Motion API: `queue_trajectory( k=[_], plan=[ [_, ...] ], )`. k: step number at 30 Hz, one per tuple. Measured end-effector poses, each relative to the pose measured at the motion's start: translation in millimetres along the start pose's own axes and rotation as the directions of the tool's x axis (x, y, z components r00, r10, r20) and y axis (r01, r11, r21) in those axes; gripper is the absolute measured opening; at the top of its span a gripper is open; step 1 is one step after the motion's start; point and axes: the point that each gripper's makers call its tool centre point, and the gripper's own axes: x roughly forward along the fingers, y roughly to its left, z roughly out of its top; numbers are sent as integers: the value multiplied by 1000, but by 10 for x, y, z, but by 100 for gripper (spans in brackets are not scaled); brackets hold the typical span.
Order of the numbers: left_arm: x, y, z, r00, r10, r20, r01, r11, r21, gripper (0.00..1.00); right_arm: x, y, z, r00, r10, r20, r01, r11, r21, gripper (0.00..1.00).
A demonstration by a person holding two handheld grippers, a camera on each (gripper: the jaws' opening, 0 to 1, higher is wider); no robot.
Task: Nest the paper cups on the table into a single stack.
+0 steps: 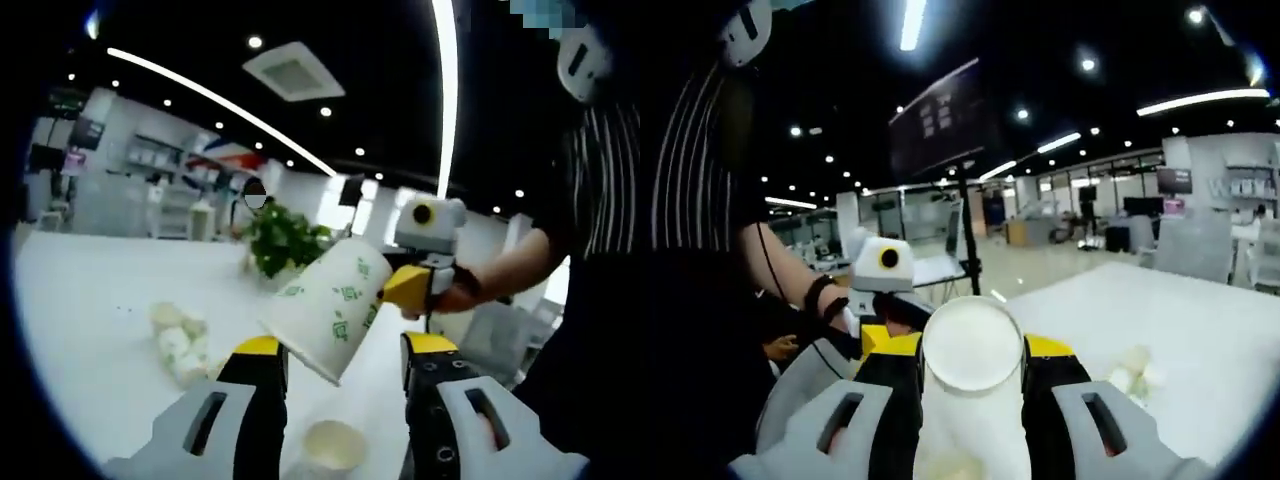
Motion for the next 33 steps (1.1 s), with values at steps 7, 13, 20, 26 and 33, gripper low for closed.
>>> queue_trajectory(
  k=[7, 13, 20, 26, 33],
  plan=[
    [-54, -22, 169, 998, -25, 56, 25, 1000, -5, 33, -77, 12, -76, 1000, 0, 9, -1, 998, 60, 35],
    [-51, -52, 268, 996, -46, 77, 47, 999, -5, 24, -98, 23, -127, 1000, 8, 14, -9, 995, 96, 35],
    [-69, -87, 308, 996, -66, 65, 66, 998, -5, 15, -90, 87, -173, 999, 38, 7, -38, 993, 108, 35],
    [-96, -136, 325, 995, -82, 51, 82, 997, -8, 10, -74, 155, -200, 998, 66, 2, -66, 992, 105, 35],
    [-116, -222, 329, 993, -117, 36, 117, 993, -15, 7, -84, 210, -213, 996, 91, 8, -91, 990, 106, 35]
  ],
)
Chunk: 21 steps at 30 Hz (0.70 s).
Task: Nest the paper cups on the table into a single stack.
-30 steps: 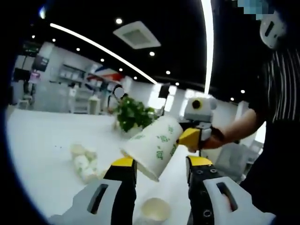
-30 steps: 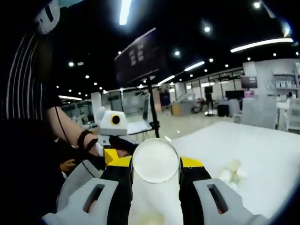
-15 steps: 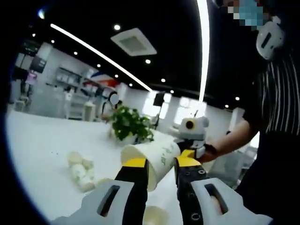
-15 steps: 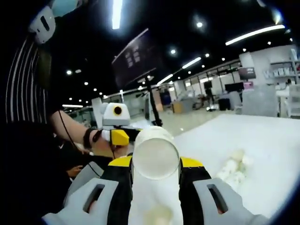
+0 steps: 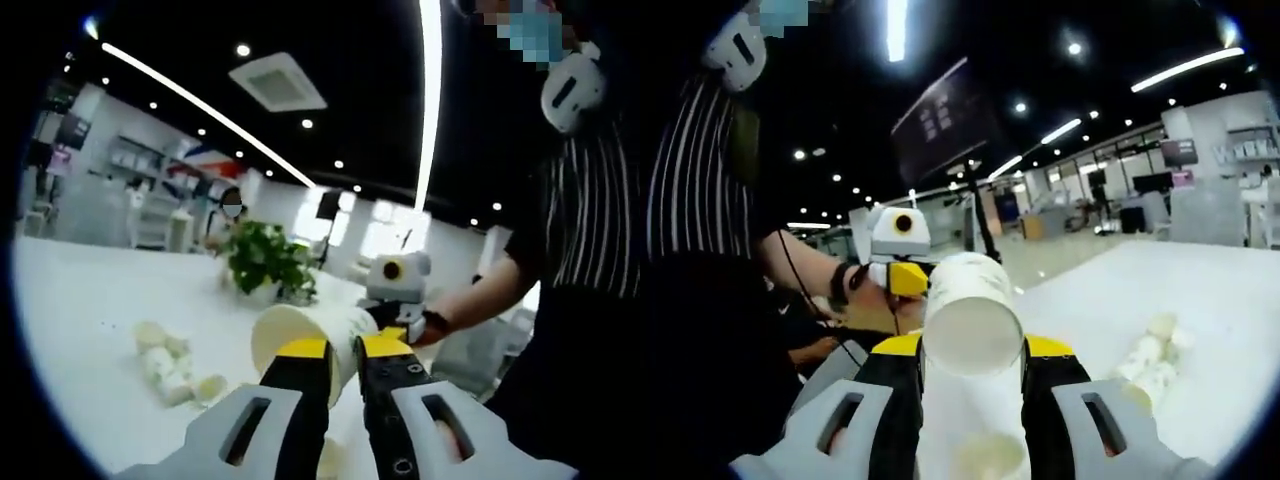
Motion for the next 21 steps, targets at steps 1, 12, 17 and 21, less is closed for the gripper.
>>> queue_trajectory(
  k=[1, 12, 17, 21],
  plan=[
    [6, -23, 3, 1000, -11, -4, 11, 1000, -1, 6, -4, 9, -8, 1000, 4, 0, -4, 1000, 0, 35],
    [103, -192, -78, 993, -91, -70, 94, 995, 30, 0, -35, 6, -57, 1000, -6, -8, 6, 1000, -5, 37],
    [100, -175, -44, 992, -94, -79, 96, 995, 24, 0, -42, -10, -43, 1000, -8, 3, 8, 1000, -6, 36],
    [95, -142, -5, 993, -81, -84, 84, 996, 37, 0, -50, -42, -40, 1000, -16, 5, 16, 1000, -7, 37]
  ],
)
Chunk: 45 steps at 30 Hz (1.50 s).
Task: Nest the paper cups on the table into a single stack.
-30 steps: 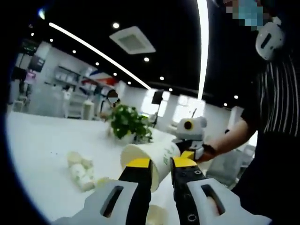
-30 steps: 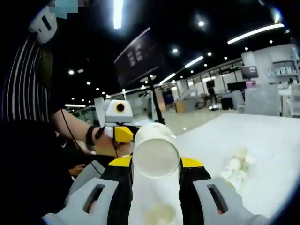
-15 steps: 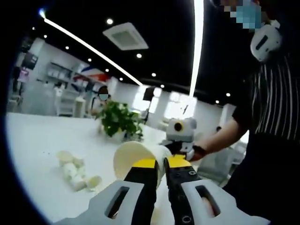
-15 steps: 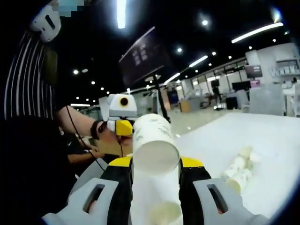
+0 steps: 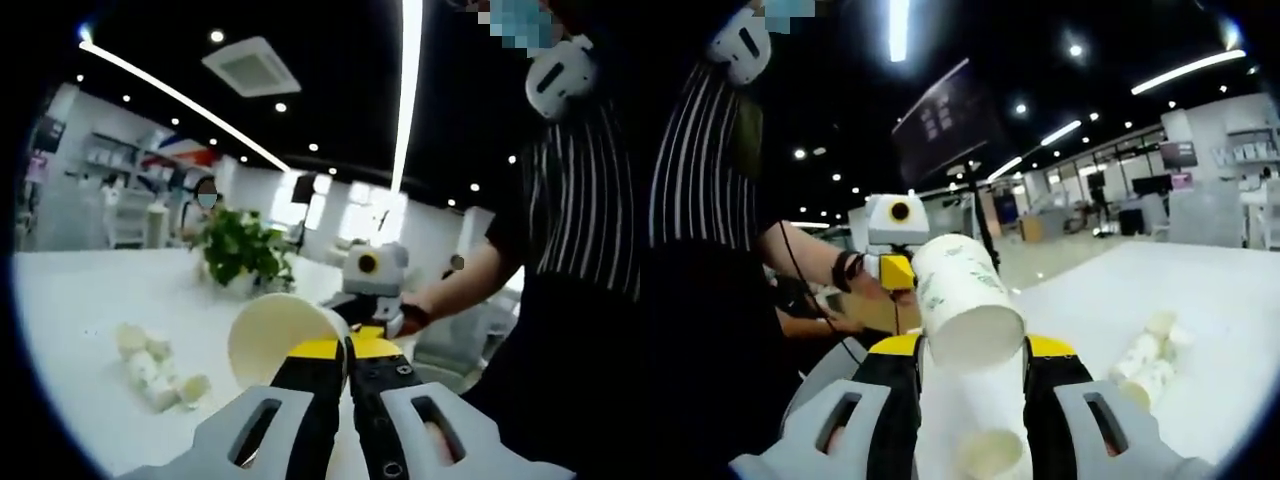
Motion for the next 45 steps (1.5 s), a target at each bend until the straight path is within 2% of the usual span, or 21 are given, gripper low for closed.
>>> queue_trajectory(
  k=[7, 10, 14, 16, 19, 24, 32, 42, 45],
  plan=[
    [-53, 102, 131, 999, 38, 14, -38, 998, 44, 0, -104, -137, -35, 998, -58, -9, 58, 998, -32, 37],
    [-96, 149, 202, 998, 56, 27, -57, 997, 47, 0, -204, -319, -62, 990, -138, -17, 137, 990, -33, 36],
    [-130, 169, 206, 998, 66, 25, -67, 996, 53, 0, -353, -572, -103, 966, -255, -38, 252, 965, -65, 36],
    [-146, 183, 186, 997, 78, 12, -78, 995, 57, 0, -445, -715, -150, 943, -325, -67, 319, 944, -84, 38],
    [-167, 173, 171, 996, 85, 5, -85, 995, 58, 0, -553, -841, -131, 926, -374, -51, 369, 926, -82, 41],
    [-185, 154, 114, 996, 87, -24, -85, 994, 66, 0, -685, -941, -107, 909, -413, -47, 407, 908, -102, 46],
    [-177, 103, 42, 995, 82, -53, -78, 994, 73, 0, -849, -1008, -129, 893, -447, -49, 440, 892, -101, 55],
    [-190, 47, -106, 988, 84, -126, -71, 992, 102, 0, -966, -1046, -253, 878, -473, -79, 465, 880, -99, 76],
    [-193, 31, -167, 983, 83, -162, -64, 991, 122, 0, -984, -1028, -293, 881, -467, -80, 458, 883, -104, 83]
  ],
)
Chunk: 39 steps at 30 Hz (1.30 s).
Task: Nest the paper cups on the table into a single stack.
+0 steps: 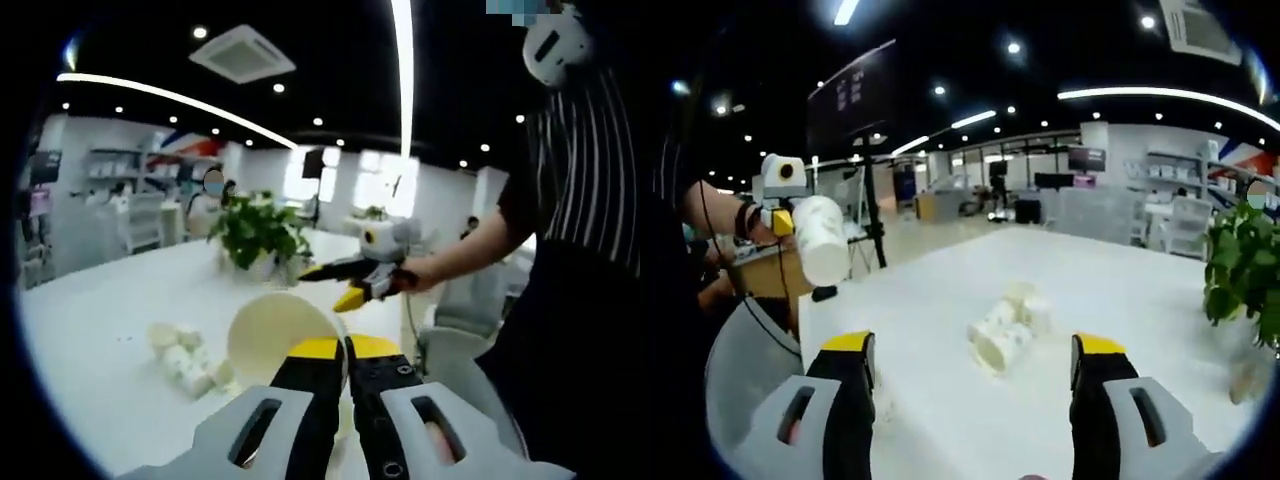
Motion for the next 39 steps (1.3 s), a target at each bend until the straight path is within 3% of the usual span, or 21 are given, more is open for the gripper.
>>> queue_trajectory(
  k=[5, 10, 13, 17, 22, 26, 28, 29, 32, 35, 39],
  plan=[
    [34, -33, -94, 998, -9, -59, 10, 1000, 17, 0, -53, -34, -55, 1000, -25, -6, 25, 999, -28, 99],
    [75, -76, -156, 992, -27, -123, 34, 998, 57, 0, -97, -120, -44, 999, -40, 9, 40, 999, -21, 100],
    [96, -77, -300, 977, -26, -212, 46, 995, 90, 0, -96, -133, -47, 999, -41, 9, 41, 999, -20, 100],
    [132, -84, -361, 965, -21, -261, 57, 990, 129, 0, -104, -153, -42, 999, -47, 17, 47, 999, -15, 100],
    [184, -74, -509, 927, -5, -376, 100, 967, 235, 0, -102, -165, -32, 998, -53, 34, 53, 999, 7, 98],
    [278, -91, -586, 902, -18, -431, 140, 957, 254, 0, -79, -161, -82, 998, -45, 33, 44, 999, 9, 97],
    [312, -89, -669, 869, -9, -494, 185, 933, 309, 0, -68, -170, -118, 999, -44, 28, 44, 999, 13, 97],
    [330, -101, -741, 845, -9, -535, 217, 920, 326, 0, -64, -187, -143, 999, -44, 31, 43, 999, 22, 97],
    [398, -115, -863, 809, -17, -588, 269, 900, 344, 0, -56, -208, -162, 998, -45, 38, 44, 999, 29, 97],
    [453, -100, -918, 798, -19, -603, 280, 897, 342, 0, -48, -227, -198, 998, -44, 37, 43, 998, 37, 96],
    [485, -75, -1017, 765, -22, -643, 325, 876, 357, 0, -44, -243, -236, 998, -47, 41, 44, 997, 61, 96]
  ],
)
